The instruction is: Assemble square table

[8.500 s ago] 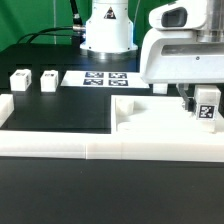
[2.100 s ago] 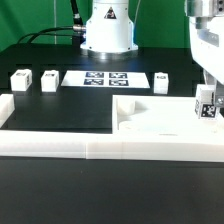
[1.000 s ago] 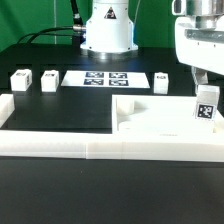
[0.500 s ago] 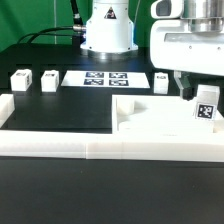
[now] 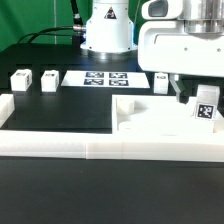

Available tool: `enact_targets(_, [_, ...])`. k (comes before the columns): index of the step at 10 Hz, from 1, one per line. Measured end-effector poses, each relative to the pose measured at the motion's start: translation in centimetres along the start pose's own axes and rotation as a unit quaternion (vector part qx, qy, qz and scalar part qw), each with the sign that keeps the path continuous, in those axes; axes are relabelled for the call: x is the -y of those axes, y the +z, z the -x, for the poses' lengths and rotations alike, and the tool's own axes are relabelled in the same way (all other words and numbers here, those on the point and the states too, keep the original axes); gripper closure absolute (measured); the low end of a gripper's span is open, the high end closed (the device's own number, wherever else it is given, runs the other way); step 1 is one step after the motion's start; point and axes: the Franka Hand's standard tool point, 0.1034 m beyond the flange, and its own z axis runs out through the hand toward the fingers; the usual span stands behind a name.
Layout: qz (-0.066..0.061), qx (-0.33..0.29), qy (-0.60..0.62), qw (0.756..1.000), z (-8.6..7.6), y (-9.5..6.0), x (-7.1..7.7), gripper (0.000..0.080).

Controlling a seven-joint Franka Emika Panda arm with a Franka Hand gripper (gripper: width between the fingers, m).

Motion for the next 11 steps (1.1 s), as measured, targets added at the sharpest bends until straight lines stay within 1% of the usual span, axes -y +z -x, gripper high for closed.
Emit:
enact_targets(1, [0.002,-0.001,0.04,0.999,-0.2,0.0,-0.2,0.0414])
enact_targets(2, [0.006,-0.005,0.069,0.998,-0.5,0.0,-0.7,0.0475])
enact_targets(5, [0.013,-0.013,0.131,0.991,-1.4,0.0,-1.5,0.0475])
enact_targets(7, [0.018,-0.015,0.167,0.986,-1.7,-0.1,-2.1,0.0475])
enact_targets(11, [0.019,-0.016,0.165,0.986,-1.8,-0.1,-2.2,0.0472])
